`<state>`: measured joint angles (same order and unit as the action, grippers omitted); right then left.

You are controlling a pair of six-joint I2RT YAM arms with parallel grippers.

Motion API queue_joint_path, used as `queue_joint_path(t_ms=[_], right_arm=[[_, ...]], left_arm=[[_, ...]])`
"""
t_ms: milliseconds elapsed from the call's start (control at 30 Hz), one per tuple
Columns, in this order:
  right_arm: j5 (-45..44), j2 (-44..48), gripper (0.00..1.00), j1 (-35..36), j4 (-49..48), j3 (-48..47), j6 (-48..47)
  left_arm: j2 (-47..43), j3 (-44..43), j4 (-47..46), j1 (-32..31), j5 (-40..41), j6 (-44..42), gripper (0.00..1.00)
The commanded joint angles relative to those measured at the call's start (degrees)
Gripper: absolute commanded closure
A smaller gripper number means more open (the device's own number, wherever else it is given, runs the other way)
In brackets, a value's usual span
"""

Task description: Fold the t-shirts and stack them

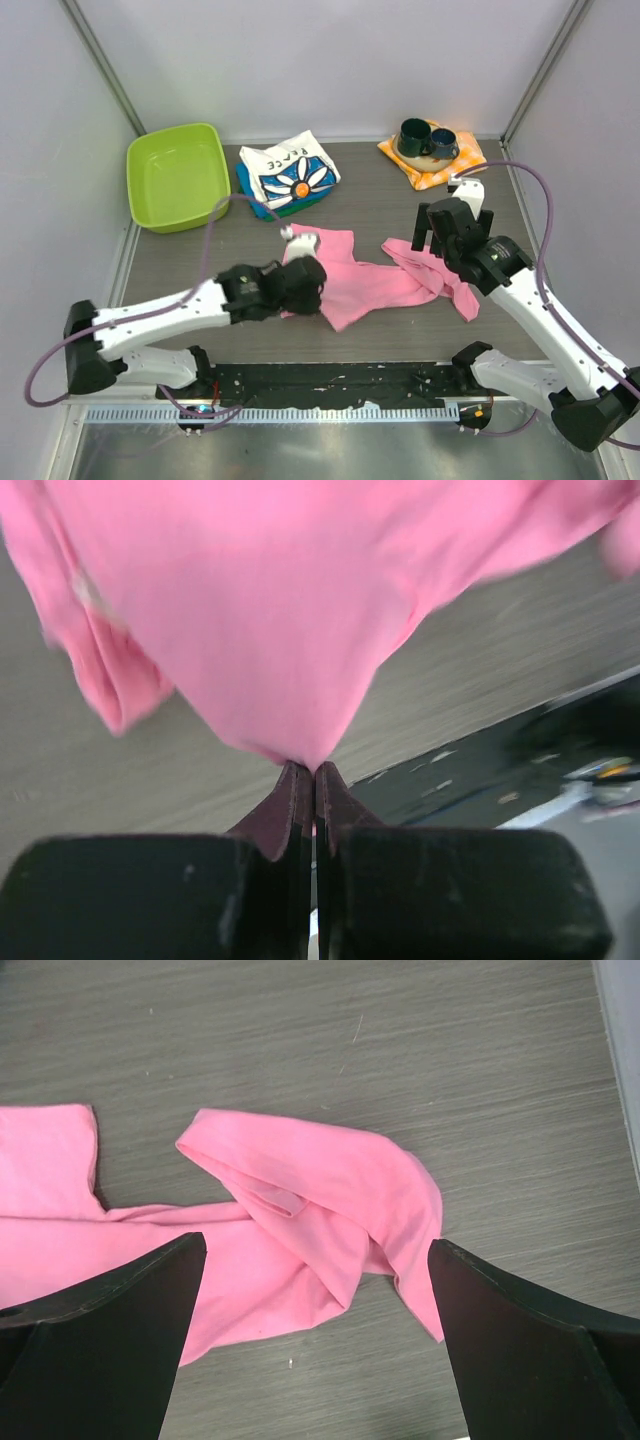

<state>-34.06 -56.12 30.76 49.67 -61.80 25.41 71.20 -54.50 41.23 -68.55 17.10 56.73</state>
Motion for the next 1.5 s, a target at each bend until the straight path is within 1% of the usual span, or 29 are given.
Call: queue_joint_path(t_ms=[0, 33, 100, 167, 200, 300, 400, 533, 667, 733, 800, 833, 933, 967, 1033, 1067, 1133, 1167, 1200, 1233, 1300, 1333, 1467], right_arm=[[2.9, -2.2, 0.00, 0.1, -3.6, 1.8, -0.4], [3.2, -3.0, 0.00, 0.1, -4.1, 2.2, -0.2], [4.4, -3.6, 0.01, 0.1, -4.5, 2.7, -0.1], [5.1, -4.3, 0.03, 0.1, -5.0, 3.4, -0.1], [5.1, -4.5, 0.03, 0.1, -5.0, 3.5, -0.1], [5.0, -4.9, 0.03, 0.1, -5.1, 3.7, -0.3], [5.1, -5.1, 0.03, 0.1, -5.1, 3.4, -0.4], [6.4, -6.2, 0.04, 0.2, -5.3, 3.8, -0.5], [7.8, -7.6, 0.04, 0.9, -6.7, 5.6, -0.6], [8.6, -9.9, 0.04, 1.2, -8.8, 6.8, 0.2], [9.1, -12.2, 0.06, 1.3, -11.2, 6.8, 0.8], [8.8, -15.0, 0.06, 1.4, -12.0, 6.6, 1.1], [3.7, -21.1, 0.06, 1.3, -14.5, 3.3, 3.1], [1.9, -22.9, 0.08, 1.3, -15.2, 2.1, 3.4], [1.3, -25.6, 0.10, 1.3, -17.8, -1.5, 3.7], [2.0, -29.2, 0.14, 1.3, -18.9, -2.5, 3.4], [3.4, -33.4, 0.17, 1.3, -18.5, -6.5, 3.3], [4.6, -36.9, 0.19, 1.3, -18.3, -7.5, 3.2], [7.2, -38.4, 0.22, 1.4, -18.4, -8.5, 3.4], [8.4, -39.5, 0.26, 1.8, -18.6, -8.6, 3.4], [8.8, -41.3, 0.29, 3.4, -19.4, -8.1, 3.4], [8.8, -41.7, 0.33, 3.9, -19.4, -7.9, 3.3], [7.9, -42.4, 0.38, 5.8, -19.4, -6.8, 3.2]], left_arm=[[-9.0, -17.5, 13.5, 5.6, 11.4, -10.3, 1.00], [-10.1, -19.0, 16.4, 6.9, 12.0, -12.2, 1.00], [-12.0, -20.6, 18.4, 10.9, 13.1, -13.5, 1.00], [-15.6, -19.5, 20.5, 13.3, 13.7, -14.7, 1.00], [-16.9, -19.0, 21.2, 15.5, 14.3, -14.7, 1.00], [-20.0, -16.3, 23.0, 18.2, 14.2, -15.2, 1.00], [-22.1, -13.6, 23.3, 18.4, 13.2, -14.5, 1.00], [-23.8, -10.0, 22.8, 18.4, 9.9, -13.5, 1.00], [-26.2, -6.9, 23.1, 18.4, 9.4, -13.0, 1.00], [-26.8, -6.2, 23.0, 18.4, 9.8, -13.0, 1.00], [-27.3, -6.0, 23.0, 18.4, 10.3, -13.0, 1.00], [-27.3, -6.1, 22.8, 18.4, 10.4, -13.0, 1.00], [-27.3, -6.1, 22.4, 18.4, 10.3, -13.3, 1.00], [-27.1, -6.1, 22.3, 18.4, 10.3, -13.4, 1.00], [-27.1, -6.0, 21.8, 18.4, 9.8, -13.6, 1.00], [-27.2, -5.8, 21.7, 18.4, 9.8, -13.6, 1.00], [-27.6, -5.5, 21.3, 18.4, 9.4, -13.7, 1.00], [-27.8, -5.4, 21.2, 18.4, 9.4, -13.8, 1.00], [-27.9, -5.4, 21.3, 18.4, 9.6, -13.8, 1.00], [-28.0, -5.4, 21.3, 18.4, 9.7, -13.9, 1.00], [-28.3, -5.4, 21.8, 18.4, 10.2, -14.1, 1.00], [-28.5, -5.1, 21.7, 18.4, 10.3, -14.2, 1.00], [-28.6, -4.5, 21.0, 18.4, 10.4, -14.4, 1.00]])
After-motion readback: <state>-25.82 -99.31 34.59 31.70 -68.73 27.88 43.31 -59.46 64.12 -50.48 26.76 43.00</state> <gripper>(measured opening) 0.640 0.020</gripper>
